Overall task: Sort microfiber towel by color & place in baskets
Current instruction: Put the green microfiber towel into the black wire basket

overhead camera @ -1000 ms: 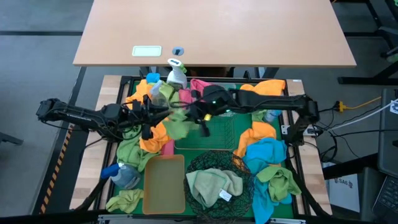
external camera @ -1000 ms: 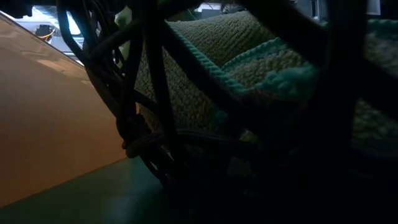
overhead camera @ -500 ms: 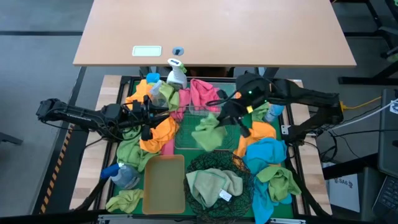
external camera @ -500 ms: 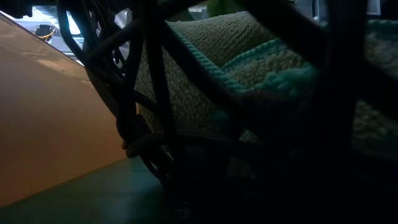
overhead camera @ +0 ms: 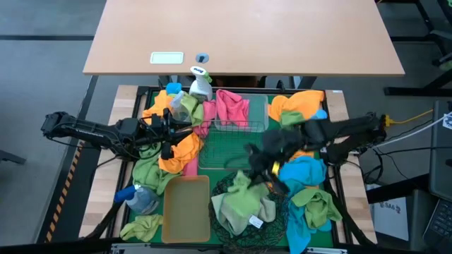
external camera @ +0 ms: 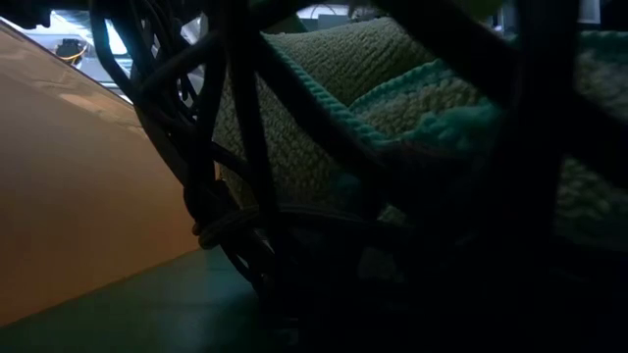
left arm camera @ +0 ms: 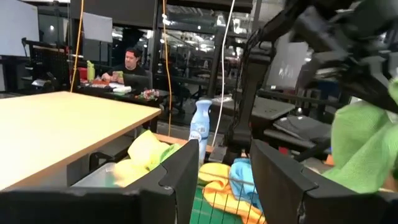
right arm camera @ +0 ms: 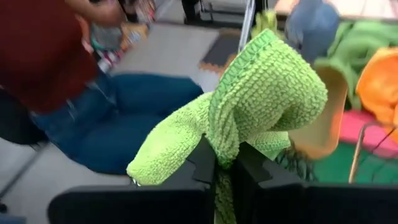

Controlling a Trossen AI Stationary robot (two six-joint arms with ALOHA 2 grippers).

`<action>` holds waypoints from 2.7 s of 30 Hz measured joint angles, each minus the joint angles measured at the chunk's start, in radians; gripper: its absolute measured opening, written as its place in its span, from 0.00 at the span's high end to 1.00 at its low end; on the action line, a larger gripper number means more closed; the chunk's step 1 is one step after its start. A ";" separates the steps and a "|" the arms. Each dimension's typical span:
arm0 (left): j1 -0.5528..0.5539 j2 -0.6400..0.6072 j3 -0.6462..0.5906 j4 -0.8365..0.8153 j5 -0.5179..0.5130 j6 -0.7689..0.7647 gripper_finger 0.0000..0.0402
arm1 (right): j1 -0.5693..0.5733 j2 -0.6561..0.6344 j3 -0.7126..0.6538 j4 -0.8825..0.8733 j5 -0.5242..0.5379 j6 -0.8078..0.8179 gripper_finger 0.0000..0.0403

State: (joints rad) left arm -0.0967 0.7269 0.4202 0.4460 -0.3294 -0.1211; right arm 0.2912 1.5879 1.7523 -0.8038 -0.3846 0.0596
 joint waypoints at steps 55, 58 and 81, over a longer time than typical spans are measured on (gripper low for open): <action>0.000 0.000 0.000 -0.064 0.009 -0.008 0.65 | 0.099 0.148 0.002 -0.393 0.012 0.377 0.45; 0.000 0.000 0.000 -0.064 0.009 -0.008 0.65 | 0.124 0.129 0.002 -0.489 0.073 0.377 0.45; 0.000 0.000 0.000 -0.064 0.009 -0.008 0.65 | 0.465 0.118 -0.265 -0.652 0.309 0.808 0.45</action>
State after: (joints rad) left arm -0.0967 0.7273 0.4202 0.3820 -0.3202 -0.1295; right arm 0.7563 1.7061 1.4872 -1.4553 -0.0755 0.8673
